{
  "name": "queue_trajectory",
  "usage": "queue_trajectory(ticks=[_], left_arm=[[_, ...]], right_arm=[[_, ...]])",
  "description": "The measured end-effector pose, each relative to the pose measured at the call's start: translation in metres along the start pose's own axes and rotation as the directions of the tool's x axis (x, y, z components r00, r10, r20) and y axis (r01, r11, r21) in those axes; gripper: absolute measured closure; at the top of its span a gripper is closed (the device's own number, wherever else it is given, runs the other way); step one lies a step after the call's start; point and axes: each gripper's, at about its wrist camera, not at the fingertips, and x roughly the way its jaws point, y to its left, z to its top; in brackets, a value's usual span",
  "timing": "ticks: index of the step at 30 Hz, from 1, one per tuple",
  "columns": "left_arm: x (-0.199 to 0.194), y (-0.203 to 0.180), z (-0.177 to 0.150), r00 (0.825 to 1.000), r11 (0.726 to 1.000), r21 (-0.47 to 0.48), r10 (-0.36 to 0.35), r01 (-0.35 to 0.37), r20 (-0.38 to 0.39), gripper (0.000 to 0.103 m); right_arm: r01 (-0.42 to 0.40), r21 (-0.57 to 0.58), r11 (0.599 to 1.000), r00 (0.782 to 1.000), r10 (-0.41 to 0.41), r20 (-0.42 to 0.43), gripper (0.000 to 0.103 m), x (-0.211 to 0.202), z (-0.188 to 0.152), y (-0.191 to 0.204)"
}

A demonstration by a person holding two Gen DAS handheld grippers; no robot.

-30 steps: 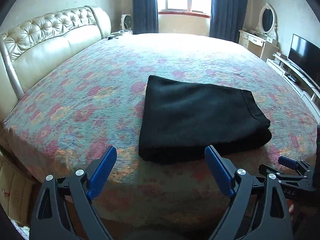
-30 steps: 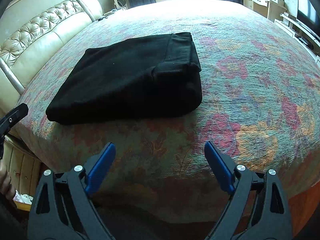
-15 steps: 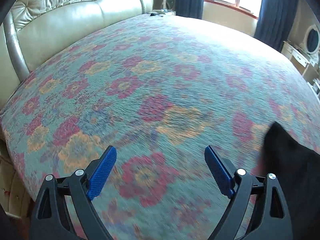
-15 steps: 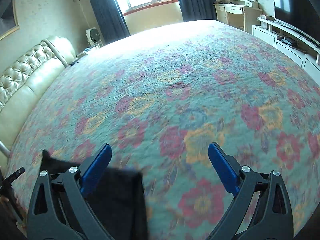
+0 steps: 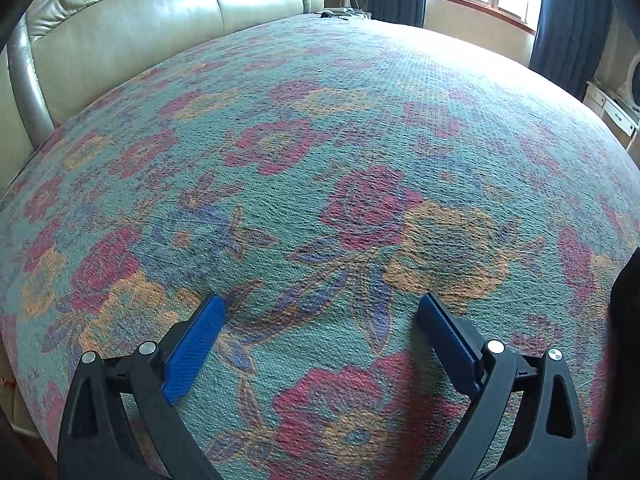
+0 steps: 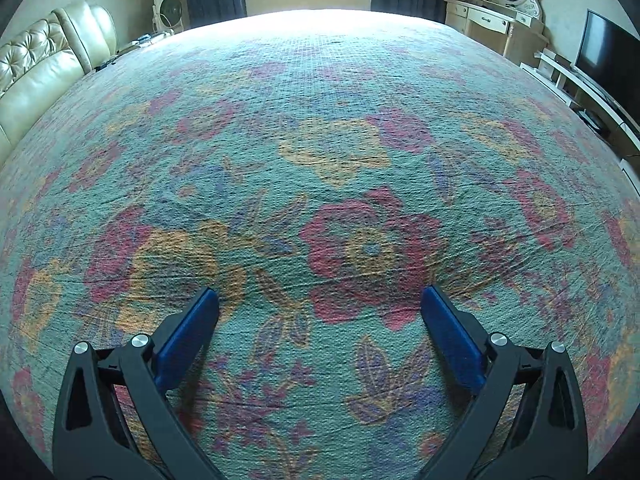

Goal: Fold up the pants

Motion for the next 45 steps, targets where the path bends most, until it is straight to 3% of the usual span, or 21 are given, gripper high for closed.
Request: queue_trajectory(ticks=[45], left_arm=[[-0.0005, 0.0014, 0.0016, 1.000, 1.000, 0.000, -0.001, 0.001, 0.000, 0.006]], right_arm=[[-0.006, 0.004, 1.000, 1.000, 0.006, 0.004, 0.002, -0.0007, -0.0018, -0.0024]])
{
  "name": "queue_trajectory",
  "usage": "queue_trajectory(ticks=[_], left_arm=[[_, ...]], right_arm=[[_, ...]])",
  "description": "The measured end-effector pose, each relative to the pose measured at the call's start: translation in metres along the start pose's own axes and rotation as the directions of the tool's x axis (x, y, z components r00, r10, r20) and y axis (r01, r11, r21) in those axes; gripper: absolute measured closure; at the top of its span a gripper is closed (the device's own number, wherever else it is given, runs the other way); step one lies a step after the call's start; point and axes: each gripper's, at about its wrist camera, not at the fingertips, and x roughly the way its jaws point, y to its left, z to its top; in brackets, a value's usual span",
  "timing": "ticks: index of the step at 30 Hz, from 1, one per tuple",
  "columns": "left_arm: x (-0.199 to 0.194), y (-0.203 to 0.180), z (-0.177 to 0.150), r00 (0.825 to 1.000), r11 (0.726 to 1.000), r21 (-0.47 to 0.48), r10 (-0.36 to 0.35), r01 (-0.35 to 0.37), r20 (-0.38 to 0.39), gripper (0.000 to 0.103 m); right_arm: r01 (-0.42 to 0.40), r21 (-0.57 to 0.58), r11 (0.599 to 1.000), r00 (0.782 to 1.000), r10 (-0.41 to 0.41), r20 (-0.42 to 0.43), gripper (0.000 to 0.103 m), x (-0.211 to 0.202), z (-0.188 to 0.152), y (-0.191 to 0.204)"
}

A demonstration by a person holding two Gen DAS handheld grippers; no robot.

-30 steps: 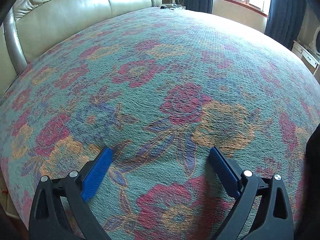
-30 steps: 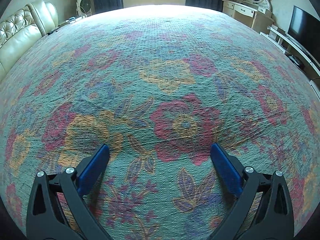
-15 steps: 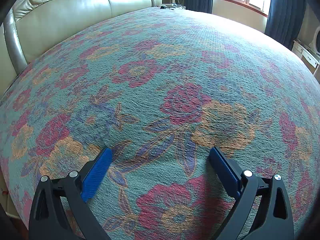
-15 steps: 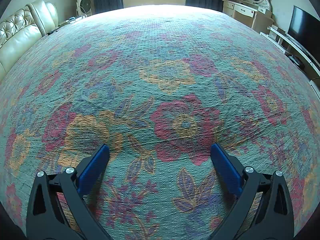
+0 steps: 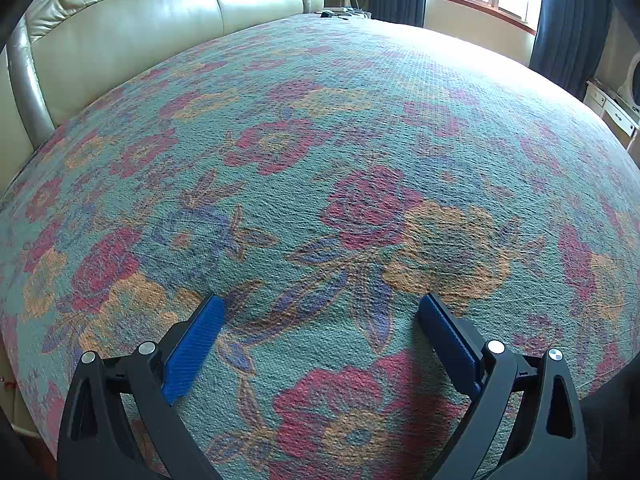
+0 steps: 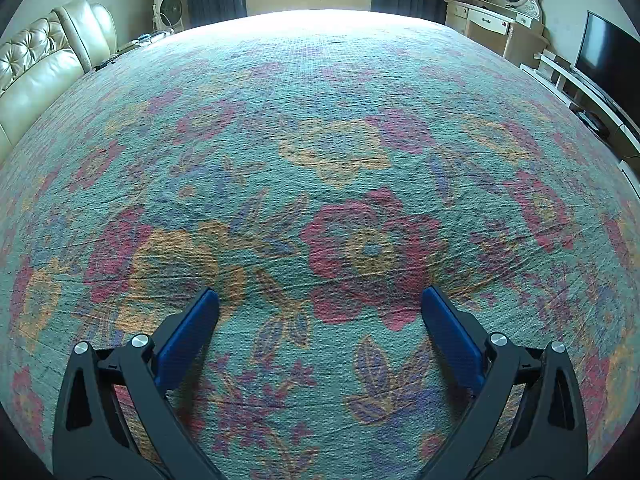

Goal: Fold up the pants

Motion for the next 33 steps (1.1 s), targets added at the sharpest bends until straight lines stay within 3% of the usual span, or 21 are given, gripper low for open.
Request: queue_trajectory(ticks=[33], left_arm=[[0.0026, -0.0014, 0.0016, 1.000, 1.000, 0.000, 0.000, 0.000, -0.001, 0.006]], right_arm=[[0.000, 0.000, 1.000, 1.000, 0.000, 0.000, 0.002, 0.0001, -0.0002, 0.0000]])
